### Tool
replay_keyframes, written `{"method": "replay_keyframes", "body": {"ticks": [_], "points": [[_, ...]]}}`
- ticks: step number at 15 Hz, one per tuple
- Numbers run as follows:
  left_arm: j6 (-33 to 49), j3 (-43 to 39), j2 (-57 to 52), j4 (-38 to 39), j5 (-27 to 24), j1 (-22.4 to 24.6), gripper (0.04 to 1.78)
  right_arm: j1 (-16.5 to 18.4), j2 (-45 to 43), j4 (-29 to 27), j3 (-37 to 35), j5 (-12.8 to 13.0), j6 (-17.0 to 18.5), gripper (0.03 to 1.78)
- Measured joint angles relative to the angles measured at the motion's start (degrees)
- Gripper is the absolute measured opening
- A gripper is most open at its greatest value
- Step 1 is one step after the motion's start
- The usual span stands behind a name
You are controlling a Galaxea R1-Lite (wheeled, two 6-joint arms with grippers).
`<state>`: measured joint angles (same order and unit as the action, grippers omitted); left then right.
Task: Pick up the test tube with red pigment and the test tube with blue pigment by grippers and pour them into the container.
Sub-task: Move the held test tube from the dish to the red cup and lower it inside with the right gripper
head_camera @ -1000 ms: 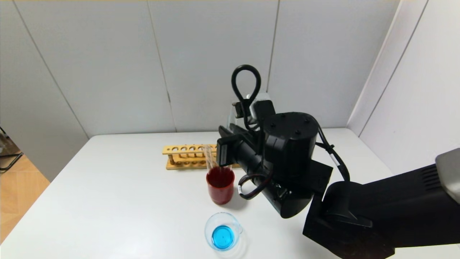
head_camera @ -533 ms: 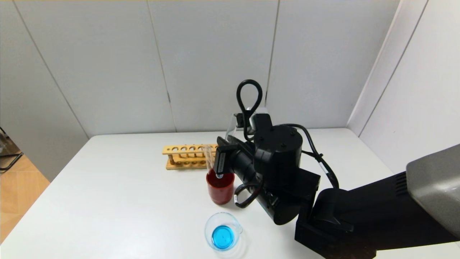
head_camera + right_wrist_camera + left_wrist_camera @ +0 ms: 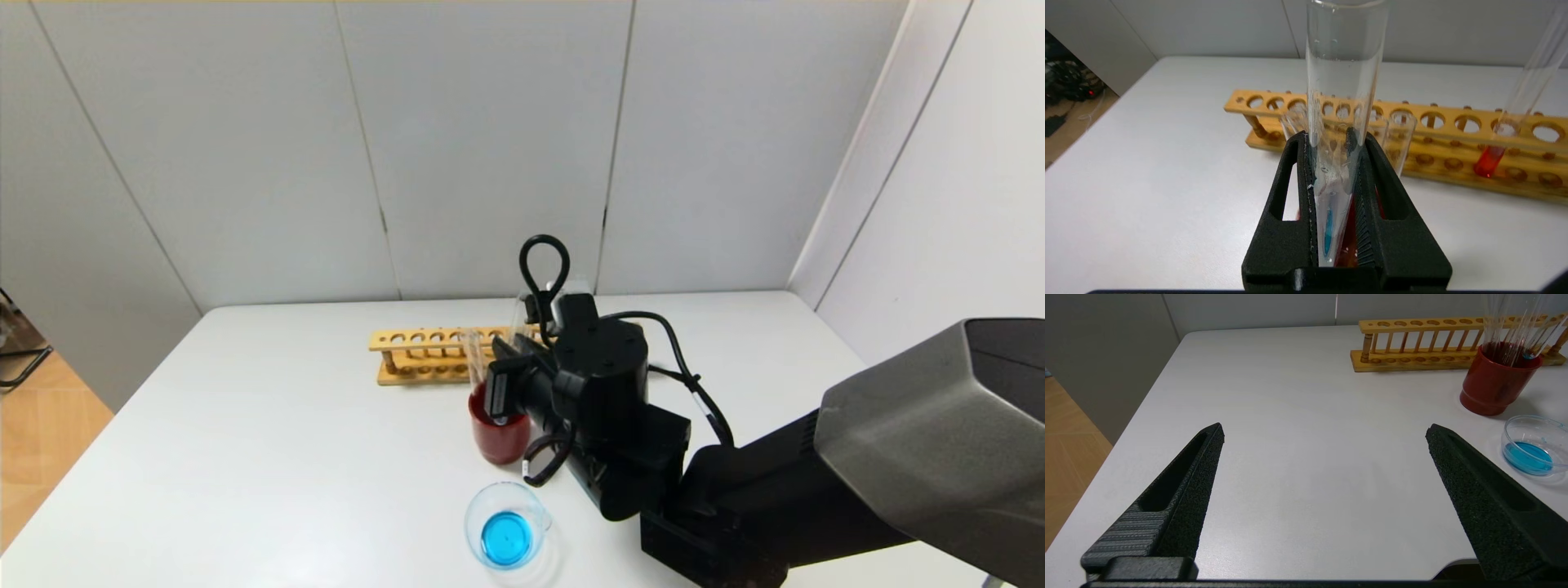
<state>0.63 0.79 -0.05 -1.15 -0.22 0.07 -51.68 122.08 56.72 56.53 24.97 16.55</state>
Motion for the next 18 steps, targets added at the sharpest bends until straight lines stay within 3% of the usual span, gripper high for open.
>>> {"method": "replay_keyframes", "body": {"ticks": [3, 15, 18], "points": [[0.02, 0.00, 0.00, 0.00, -0.02, 0.00, 1.75, 0.52, 1.74, 3.39, -1.40, 0.02, -0.02, 0.34], [0.05, 0.00, 0.00, 0.00, -0.02, 0.00, 1.75, 1.01, 6.29, 5.38, -1.82, -0.06, 0.30, 0.35], [0.02, 0.00, 0.00, 0.00, -0.02, 0.00, 1.75, 0.94, 6.80, 5.55, -2.06, -0.16, 0.28, 0.46]]}}
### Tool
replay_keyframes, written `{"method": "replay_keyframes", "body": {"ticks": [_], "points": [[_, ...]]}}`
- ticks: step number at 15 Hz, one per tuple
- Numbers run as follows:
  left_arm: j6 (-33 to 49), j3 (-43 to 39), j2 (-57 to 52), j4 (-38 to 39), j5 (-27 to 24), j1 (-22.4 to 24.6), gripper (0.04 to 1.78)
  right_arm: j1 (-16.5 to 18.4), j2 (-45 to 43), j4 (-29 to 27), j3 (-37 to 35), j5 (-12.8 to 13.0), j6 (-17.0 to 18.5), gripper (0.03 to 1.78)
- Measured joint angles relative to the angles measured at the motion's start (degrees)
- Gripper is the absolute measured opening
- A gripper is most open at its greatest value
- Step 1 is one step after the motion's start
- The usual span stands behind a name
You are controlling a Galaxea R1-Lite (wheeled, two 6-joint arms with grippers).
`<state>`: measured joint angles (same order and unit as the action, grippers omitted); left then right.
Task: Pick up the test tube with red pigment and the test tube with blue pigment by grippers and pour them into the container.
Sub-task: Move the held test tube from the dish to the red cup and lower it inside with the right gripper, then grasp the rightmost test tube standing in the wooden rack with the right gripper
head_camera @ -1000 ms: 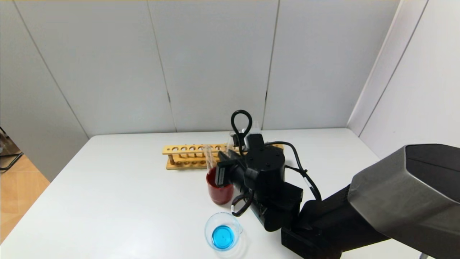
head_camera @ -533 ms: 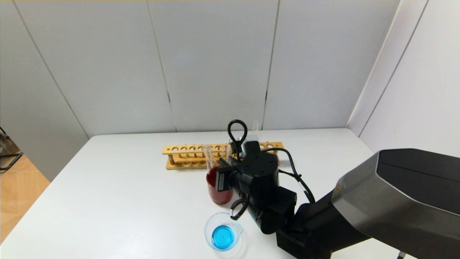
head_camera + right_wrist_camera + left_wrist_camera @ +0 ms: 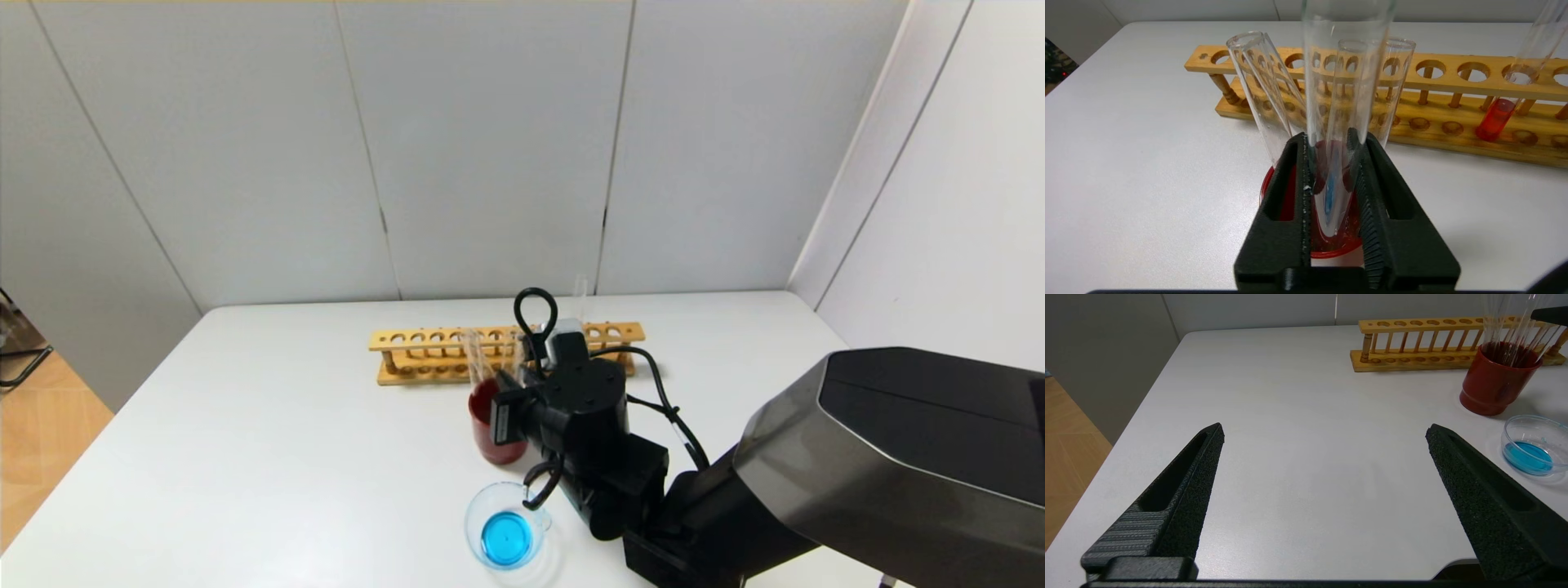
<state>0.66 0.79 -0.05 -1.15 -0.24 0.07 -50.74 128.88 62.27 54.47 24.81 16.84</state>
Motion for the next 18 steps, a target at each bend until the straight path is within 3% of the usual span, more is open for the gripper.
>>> {"method": "replay_keyframes", "body": {"ticks": [2, 6, 9, 11, 14, 16, 18], "points": [[0.00, 0.00, 0.00, 0.02, 0.00, 0.00, 1.75, -0.02, 0.17, 0.00, -0.11, -0.01, 0.02, 0.66], [0.00, 0.00, 0.00, -0.01, 0.00, 0.00, 1.75, -0.09, 0.54, -0.06, -0.20, -0.09, -0.05, 1.33], [0.02, 0.00, 0.00, 0.02, 0.00, 0.00, 1.75, -0.04, -0.13, -0.23, -0.20, -0.06, -0.85, 1.65], [0.02, 0.00, 0.00, 0.00, 0.00, 0.00, 1.75, 0.02, -2.17, -0.48, -0.15, -0.06, -2.04, 1.74], [0.02, 0.00, 0.00, 0.00, 0.00, 0.00, 1.75, 0.20, -8.40, -1.39, -0.01, -0.11, -7.97, 1.75], [0.02, 0.00, 0.00, 0.00, 0.00, 0.00, 1.75, 0.33, -13.45, -4.01, -0.63, -0.06, -12.51, 1.75], [0.02, 0.00, 0.00, 0.00, 0.02, 0.00, 1.75, 1.02, -18.32, -7.75, -3.18, -0.01, -13.92, 1.75]]}}
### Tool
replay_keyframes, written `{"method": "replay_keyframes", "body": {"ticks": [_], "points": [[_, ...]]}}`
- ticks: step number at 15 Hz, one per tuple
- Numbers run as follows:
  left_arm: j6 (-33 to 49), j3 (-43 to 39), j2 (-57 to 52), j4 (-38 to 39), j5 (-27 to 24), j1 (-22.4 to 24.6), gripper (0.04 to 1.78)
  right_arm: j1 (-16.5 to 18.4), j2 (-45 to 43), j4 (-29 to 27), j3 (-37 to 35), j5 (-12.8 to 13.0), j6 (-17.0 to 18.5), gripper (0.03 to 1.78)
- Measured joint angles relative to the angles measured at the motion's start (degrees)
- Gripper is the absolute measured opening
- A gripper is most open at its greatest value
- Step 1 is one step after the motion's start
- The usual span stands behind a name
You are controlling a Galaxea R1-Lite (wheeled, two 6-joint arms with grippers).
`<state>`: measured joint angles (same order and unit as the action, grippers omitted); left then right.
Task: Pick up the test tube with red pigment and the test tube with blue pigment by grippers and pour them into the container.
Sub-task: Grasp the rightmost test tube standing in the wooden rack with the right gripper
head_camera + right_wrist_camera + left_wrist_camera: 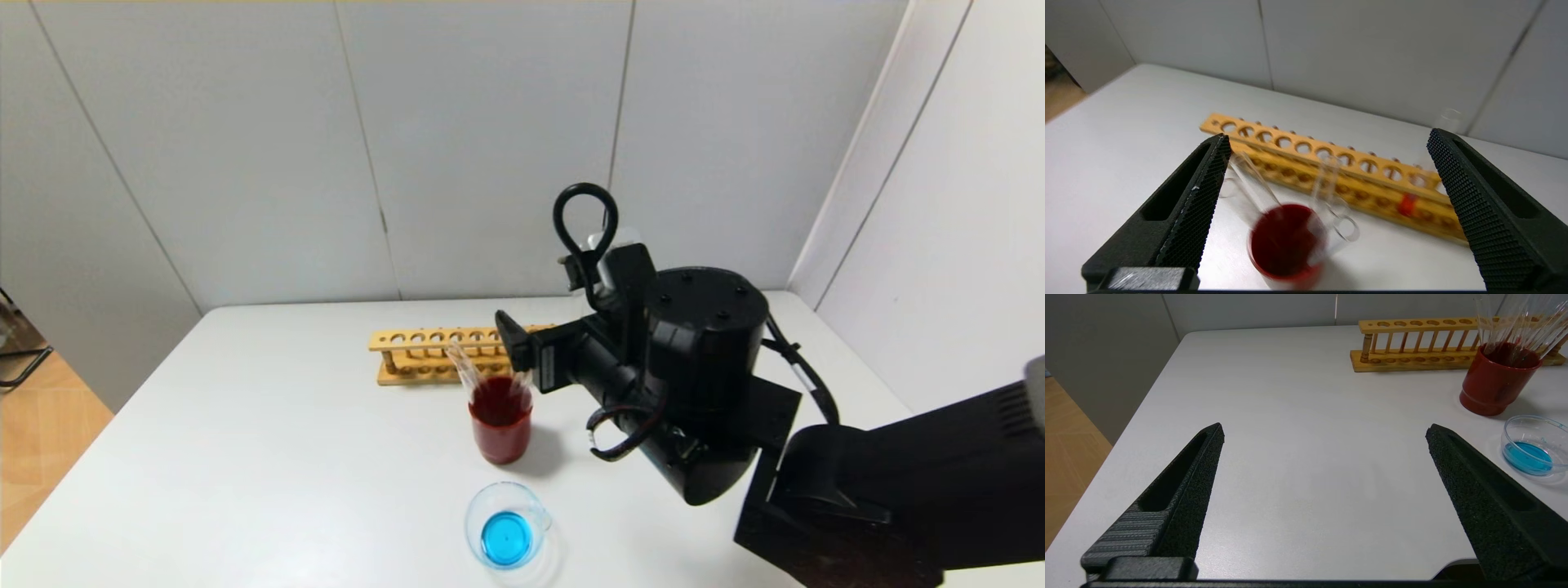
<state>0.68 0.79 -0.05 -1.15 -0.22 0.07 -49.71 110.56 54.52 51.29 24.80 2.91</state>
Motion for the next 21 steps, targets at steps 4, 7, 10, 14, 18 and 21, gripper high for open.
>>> {"method": "replay_keyframes", "body": {"ticks": [4, 7, 10, 14, 18, 21], "points": [[-0.02, 0.00, 0.00, 0.00, 0.01, 0.00, 1.75, 5.07, -5.62, -1.22, -8.59, 0.28, 0.85, 1.75], [0.00, 0.00, 0.00, 0.00, 0.01, 0.00, 1.75, 8.37, -7.41, -1.11, -15.74, 0.20, 4.63, 1.75], [-0.02, 0.00, 0.00, 0.02, 0.00, 0.00, 1.75, 10.83, -7.19, -1.05, -19.72, -0.05, 11.11, 1.75], [0.00, 0.00, 0.00, 0.00, -0.02, 0.00, 1.75, 13.78, -2.15, 1.33, -20.15, -0.51, 15.49, 1.75], [-0.02, 0.00, 0.00, 0.00, -0.02, 0.00, 1.75, 16.86, 7.06, 7.28, -14.98, -4.53, 14.08, 1.75], [0.00, 0.00, 0.00, 0.00, -0.02, 0.00, 1.75, 17.53, 11.89, 7.78, -8.86, -7.24, 12.30, 1.75]]}}
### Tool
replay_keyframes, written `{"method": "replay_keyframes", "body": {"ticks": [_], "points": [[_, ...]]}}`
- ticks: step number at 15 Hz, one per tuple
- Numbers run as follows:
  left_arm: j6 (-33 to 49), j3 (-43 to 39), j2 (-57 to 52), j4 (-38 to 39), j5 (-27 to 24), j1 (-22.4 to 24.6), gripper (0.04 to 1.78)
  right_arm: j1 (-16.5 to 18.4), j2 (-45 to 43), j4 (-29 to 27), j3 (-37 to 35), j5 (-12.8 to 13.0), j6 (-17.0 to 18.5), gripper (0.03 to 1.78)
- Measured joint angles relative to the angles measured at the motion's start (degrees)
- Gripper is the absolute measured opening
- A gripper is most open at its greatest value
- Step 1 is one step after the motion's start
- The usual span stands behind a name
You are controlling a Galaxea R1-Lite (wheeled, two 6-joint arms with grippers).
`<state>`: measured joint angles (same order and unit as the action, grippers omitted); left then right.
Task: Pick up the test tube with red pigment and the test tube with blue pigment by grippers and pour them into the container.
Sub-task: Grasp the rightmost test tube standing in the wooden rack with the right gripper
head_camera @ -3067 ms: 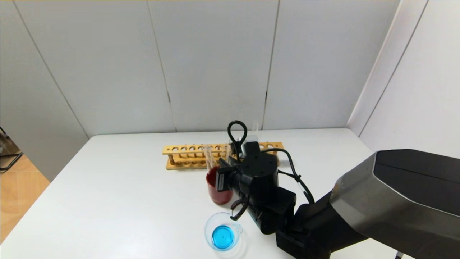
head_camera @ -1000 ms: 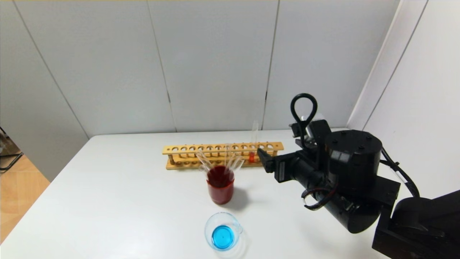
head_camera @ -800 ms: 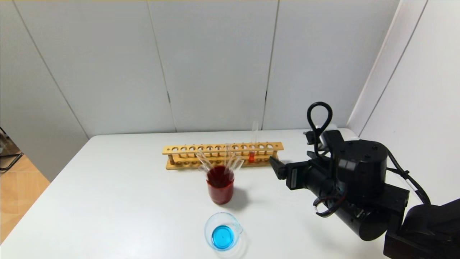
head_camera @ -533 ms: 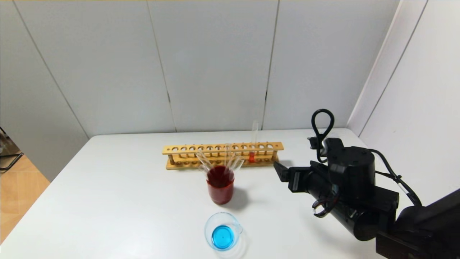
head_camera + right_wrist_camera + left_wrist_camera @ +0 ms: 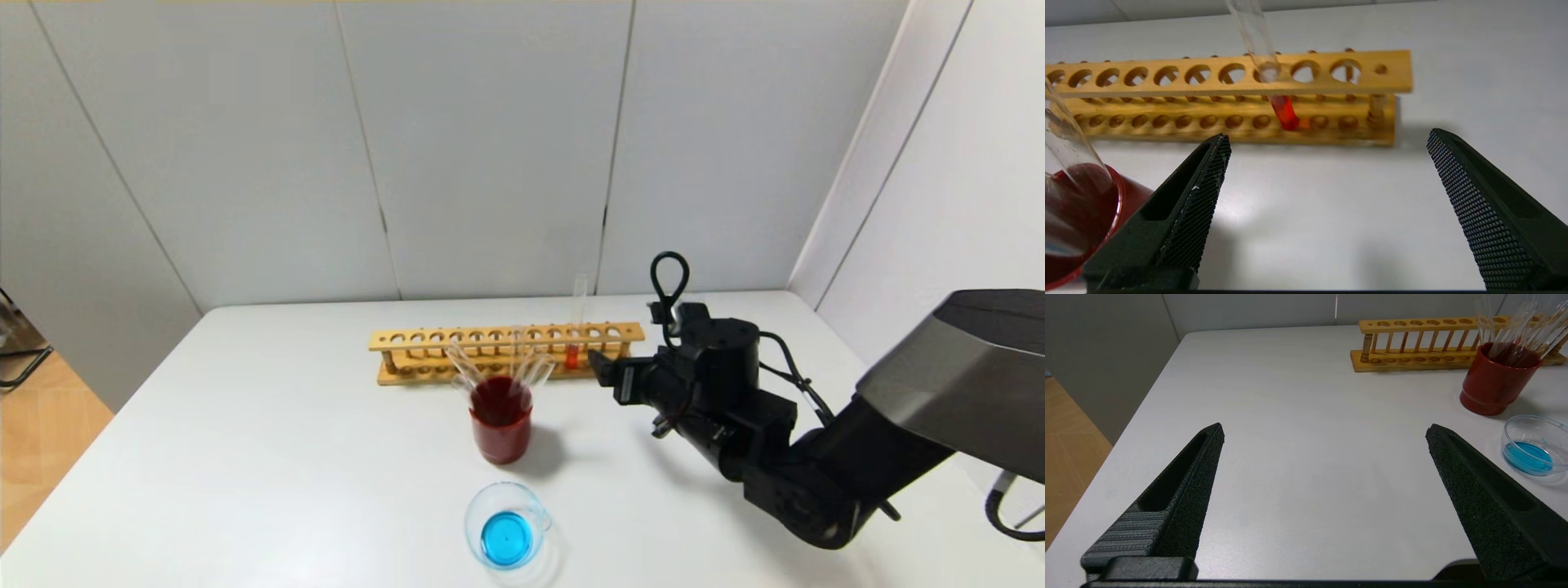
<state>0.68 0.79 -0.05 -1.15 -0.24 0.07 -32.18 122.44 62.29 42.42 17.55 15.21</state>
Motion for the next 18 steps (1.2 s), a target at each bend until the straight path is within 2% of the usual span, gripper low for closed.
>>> {"method": "replay_keyframes", "body": {"ticks": [3, 6, 12, 18], "points": [[0.00, 0.00, 0.00, 0.00, 0.02, 0.00, 1.75, 0.16, 2.78, 0.07, 3.69, -4.63, -3.06, 1.75], [-0.02, 0.00, 0.00, 0.00, 0.02, 0.00, 1.75, 1.15, 5.51, 0.02, 7.72, -7.03, -6.49, 1.75], [0.00, 0.00, 0.00, 0.02, 0.02, 0.00, 1.75, 4.44, 10.91, -1.18, 20.18, -8.52, -8.28, 1.75], [0.00, 0.00, 0.00, 0.00, 0.00, 0.00, 1.75, 4.40, 13.89, -2.77, 23.83, -9.24, -8.41, 1.75]]}}
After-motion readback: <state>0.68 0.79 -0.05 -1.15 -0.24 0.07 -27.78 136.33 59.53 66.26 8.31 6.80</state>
